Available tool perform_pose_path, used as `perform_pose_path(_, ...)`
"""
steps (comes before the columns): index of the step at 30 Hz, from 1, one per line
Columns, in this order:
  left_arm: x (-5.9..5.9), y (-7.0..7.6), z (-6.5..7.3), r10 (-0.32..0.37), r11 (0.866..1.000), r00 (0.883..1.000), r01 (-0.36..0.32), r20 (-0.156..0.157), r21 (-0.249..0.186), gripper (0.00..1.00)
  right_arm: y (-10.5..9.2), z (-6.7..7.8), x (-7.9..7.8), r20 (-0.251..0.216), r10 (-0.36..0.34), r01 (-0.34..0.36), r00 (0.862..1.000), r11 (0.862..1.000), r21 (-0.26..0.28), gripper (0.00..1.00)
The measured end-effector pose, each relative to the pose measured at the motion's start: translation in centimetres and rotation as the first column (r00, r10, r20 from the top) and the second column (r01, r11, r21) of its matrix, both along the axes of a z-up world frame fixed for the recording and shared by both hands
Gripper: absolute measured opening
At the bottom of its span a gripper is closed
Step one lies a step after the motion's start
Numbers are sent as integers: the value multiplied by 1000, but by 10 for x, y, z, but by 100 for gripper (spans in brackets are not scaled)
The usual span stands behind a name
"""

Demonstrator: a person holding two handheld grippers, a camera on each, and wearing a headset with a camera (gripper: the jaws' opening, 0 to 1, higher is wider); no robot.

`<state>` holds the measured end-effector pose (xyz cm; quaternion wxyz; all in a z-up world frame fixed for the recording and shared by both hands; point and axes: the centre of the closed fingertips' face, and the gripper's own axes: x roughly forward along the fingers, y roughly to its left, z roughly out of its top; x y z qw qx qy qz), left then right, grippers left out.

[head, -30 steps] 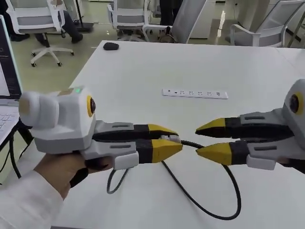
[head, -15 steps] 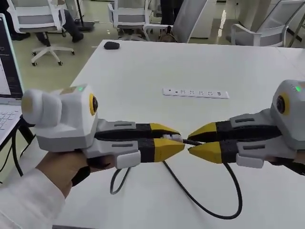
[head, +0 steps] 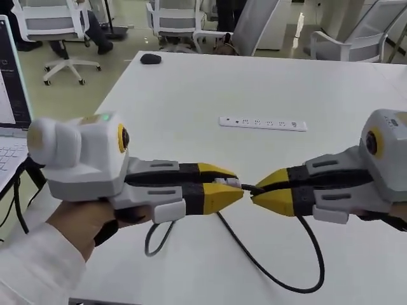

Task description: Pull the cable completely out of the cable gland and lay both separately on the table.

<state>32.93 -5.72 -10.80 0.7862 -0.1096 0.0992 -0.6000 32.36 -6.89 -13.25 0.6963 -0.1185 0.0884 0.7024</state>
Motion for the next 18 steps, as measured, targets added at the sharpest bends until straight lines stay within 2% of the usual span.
perform_pose_path(9,2,7,-2,19,1000,1000,-19,-2,4,16,-13,-11,7,4,-29,30,1000,999,-28,2)
perform_pose_path(18,3,13,-6,31,999,999,-31,-9,15,16,-36,-35,15,-16,-78,76,997,994,-83,2)
